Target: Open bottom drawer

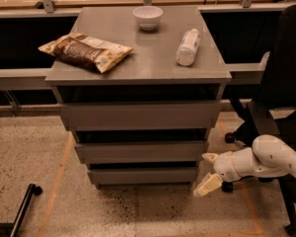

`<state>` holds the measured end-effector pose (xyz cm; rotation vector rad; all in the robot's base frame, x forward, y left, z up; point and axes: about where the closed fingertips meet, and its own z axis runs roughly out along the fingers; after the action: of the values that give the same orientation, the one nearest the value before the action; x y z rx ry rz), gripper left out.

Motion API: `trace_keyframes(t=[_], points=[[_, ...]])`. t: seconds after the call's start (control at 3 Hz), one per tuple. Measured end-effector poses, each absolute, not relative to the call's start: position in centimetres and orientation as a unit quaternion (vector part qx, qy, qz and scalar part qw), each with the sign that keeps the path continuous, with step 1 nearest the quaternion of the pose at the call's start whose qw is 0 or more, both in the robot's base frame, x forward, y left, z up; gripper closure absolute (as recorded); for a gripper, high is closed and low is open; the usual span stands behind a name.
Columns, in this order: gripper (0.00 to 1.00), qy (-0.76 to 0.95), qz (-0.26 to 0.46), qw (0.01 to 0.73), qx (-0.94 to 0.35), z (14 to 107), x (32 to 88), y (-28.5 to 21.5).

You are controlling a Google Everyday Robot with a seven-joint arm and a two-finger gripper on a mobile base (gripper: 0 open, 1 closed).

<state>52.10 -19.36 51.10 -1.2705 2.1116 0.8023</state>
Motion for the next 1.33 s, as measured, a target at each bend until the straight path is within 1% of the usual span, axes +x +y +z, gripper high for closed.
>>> trace_keyframes(t=[0.33, 0.67, 1.33], points=[[0.0, 0.794, 0.318, 0.271, -0.441, 47.2, 53.2, -20.1], [0.0, 0.794, 0.319, 0.271, -0.441, 47.2, 53.1, -20.1], [0.0, 0.793, 0.357, 0.3, -0.393, 42.2, 55.1, -18.1]])
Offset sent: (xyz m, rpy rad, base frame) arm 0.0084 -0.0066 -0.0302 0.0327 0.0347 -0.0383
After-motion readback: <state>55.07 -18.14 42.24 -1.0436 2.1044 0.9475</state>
